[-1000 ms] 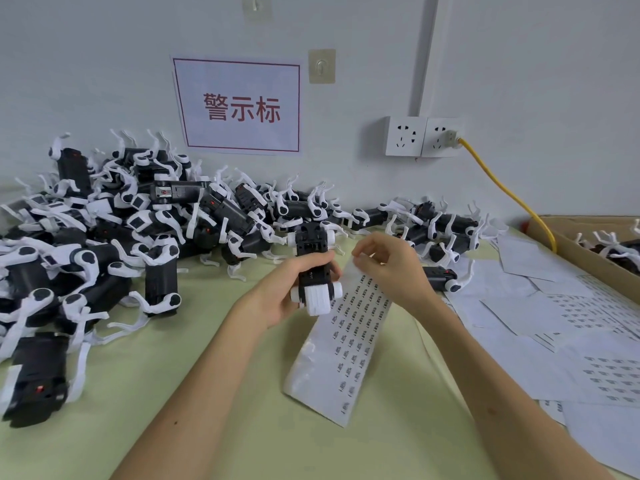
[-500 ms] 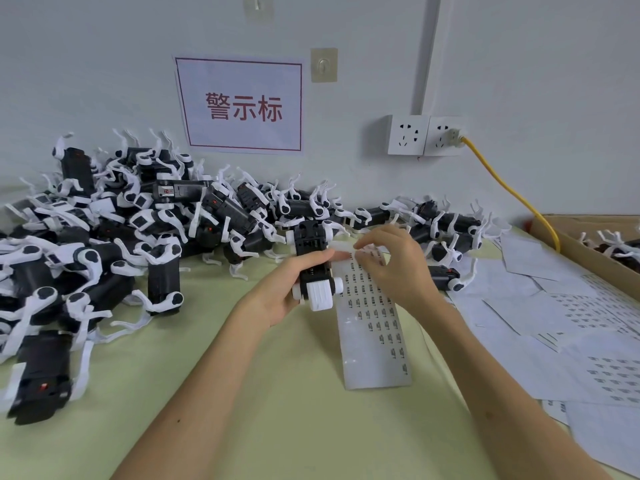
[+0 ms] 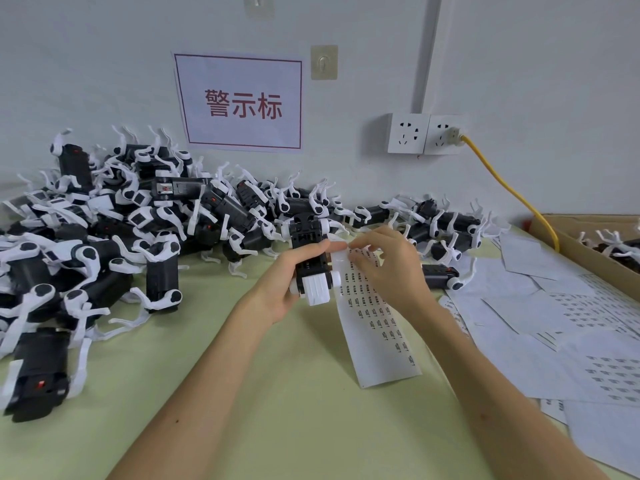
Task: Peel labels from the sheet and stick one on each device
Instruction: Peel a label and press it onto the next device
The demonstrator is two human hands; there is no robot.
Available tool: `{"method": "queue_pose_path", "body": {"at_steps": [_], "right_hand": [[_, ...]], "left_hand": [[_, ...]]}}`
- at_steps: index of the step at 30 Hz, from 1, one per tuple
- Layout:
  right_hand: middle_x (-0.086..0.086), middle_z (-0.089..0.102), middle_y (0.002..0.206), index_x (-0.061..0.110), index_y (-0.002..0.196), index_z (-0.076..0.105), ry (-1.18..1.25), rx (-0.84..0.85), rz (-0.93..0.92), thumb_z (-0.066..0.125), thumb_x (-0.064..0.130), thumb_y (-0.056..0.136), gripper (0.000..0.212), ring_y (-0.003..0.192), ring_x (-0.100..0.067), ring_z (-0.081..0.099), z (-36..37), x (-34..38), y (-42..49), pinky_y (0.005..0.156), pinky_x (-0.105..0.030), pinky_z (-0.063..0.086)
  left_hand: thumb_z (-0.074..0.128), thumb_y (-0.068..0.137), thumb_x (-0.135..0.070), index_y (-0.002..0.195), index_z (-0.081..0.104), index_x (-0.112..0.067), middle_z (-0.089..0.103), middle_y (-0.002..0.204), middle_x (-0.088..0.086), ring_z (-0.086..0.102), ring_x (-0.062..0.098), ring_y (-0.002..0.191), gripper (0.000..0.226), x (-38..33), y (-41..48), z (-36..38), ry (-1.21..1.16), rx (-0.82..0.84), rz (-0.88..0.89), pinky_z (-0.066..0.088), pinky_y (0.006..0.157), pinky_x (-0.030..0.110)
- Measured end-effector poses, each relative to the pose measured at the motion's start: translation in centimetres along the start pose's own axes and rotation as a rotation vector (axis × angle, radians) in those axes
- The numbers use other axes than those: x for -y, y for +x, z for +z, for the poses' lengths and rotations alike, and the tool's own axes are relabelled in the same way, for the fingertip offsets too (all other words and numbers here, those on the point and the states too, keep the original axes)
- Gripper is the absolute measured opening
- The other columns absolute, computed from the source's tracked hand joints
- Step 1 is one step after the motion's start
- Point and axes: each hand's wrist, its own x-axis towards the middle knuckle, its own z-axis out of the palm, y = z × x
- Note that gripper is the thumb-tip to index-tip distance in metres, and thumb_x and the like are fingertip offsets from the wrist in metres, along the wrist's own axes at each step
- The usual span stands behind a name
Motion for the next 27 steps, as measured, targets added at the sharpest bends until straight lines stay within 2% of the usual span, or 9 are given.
{"method": "queue_pose_path", "body": {"at_steps": [6,9,13,16,19,21,23,25,27], "right_hand": [[0.014,0.065,0.089,0.02,0.088,0.076,0.013,-0.056,-0.002,0.078,0.014,0.086,0.007,0.086,-0.012,0.06,0.3,0.0,0.0,0.076,-0.028,0.048],[0.015,0.067,0.088,0.021,0.084,0.075,0.017,-0.085,0.022,0.079,0.014,0.085,0.008,0.083,-0.011,0.062,0.4,0.2,-0.1,0.073,-0.026,0.047],[0.014,0.069,0.087,0.022,0.08,0.073,0.024,-0.115,0.054,0.079,0.015,0.085,0.01,0.082,-0.006,0.064,0.4,0.5,-0.3,0.073,-0.024,0.048],[0.018,0.068,0.087,0.023,0.08,0.073,0.026,-0.12,0.06,0.077,0.015,0.086,0.011,0.083,-0.004,0.065,0.3,0.6,-0.4,0.073,-0.019,0.046],[0.018,0.069,0.088,0.022,0.081,0.072,0.04,-0.11,0.063,0.075,0.012,0.087,0.012,0.086,0.0,0.064,0.2,0.7,-0.4,0.074,-0.007,0.04],[0.017,0.07,0.087,0.021,0.084,0.071,0.097,-0.096,0.07,0.073,0.01,0.088,0.013,0.089,0.003,0.064,0.2,0.9,-0.3,0.076,-0.003,0.04],[0.014,0.072,0.087,0.02,0.086,0.07,0.201,-0.099,0.116,0.071,0.01,0.09,0.011,0.089,0.002,0.066,0.1,1.0,-0.2,0.078,-0.007,0.045],[0.008,0.074,0.088,0.017,0.088,0.069,0.311,-0.13,0.186,0.071,0.011,0.092,0.008,0.086,-0.004,0.069,-0.2,1.0,0.1,0.079,-0.019,0.054],[0.003,0.075,0.085,0.015,0.086,0.069,0.438,-0.148,0.231,0.071,0.007,0.092,0.01,0.083,-0.011,0.071,-0.7,1.1,0.3,0.077,-0.024,0.057]], "left_hand": [[0.066,0.087,-0.043,0.123,0.076,-0.02,0.071,0.129,0.008,0.066,0.032,0.117,0.044,0.1,-0.1,0.1,0.008,0.007,0.006,0.041,0.112,0.043],[0.062,0.085,-0.046,0.122,0.076,-0.022,0.072,0.128,0.006,0.069,0.021,0.103,0.046,-0.1,-0.2,0.3,0.007,0.015,0.018,0.046,0.102,0.039],[0.063,0.085,-0.046,0.121,0.077,-0.024,0.069,0.133,0.006,0.066,0.029,0.119,0.045,0.1,-0.1,0.2,0.002,-0.001,0.017,0.043,0.113,0.046],[0.065,0.084,-0.047,0.121,0.077,-0.026,0.065,0.139,0.008,0.062,0.033,0.126,0.045,0.2,0.0,0.3,-0.006,-0.011,0.004,0.043,0.112,0.044],[0.067,0.082,-0.049,0.119,0.078,-0.026,0.062,0.141,0.011,0.07,0.023,0.104,0.045,0.0,-0.1,0.5,-0.015,-0.025,0.005,0.047,0.1,0.039],[0.069,0.08,-0.049,0.116,0.079,-0.025,0.065,0.135,0.011,0.071,0.018,0.093,0.045,0.0,0.0,0.5,-0.038,-0.059,0.006,0.047,0.095,0.037],[0.071,0.079,-0.046,0.114,0.08,-0.023,0.067,0.123,0.007,0.073,0.017,0.086,0.043,0.0,0.1,0.4,-0.076,-0.113,0.001,0.049,0.088,0.034],[0.072,0.085,-0.041,0.112,0.08,-0.021,0.072,0.114,0.001,0.074,0.016,0.084,0.035,0.0,0.2,0.2,-0.114,-0.165,-0.02,0.053,0.078,0.029],[0.071,0.09,-0.038,0.109,0.081,-0.02,0.076,0.1,-0.003,0.076,0.015,0.082,0.029,0.0,0.3,0.0,-0.139,-0.223,-0.054,0.056,0.065,0.024]]}}
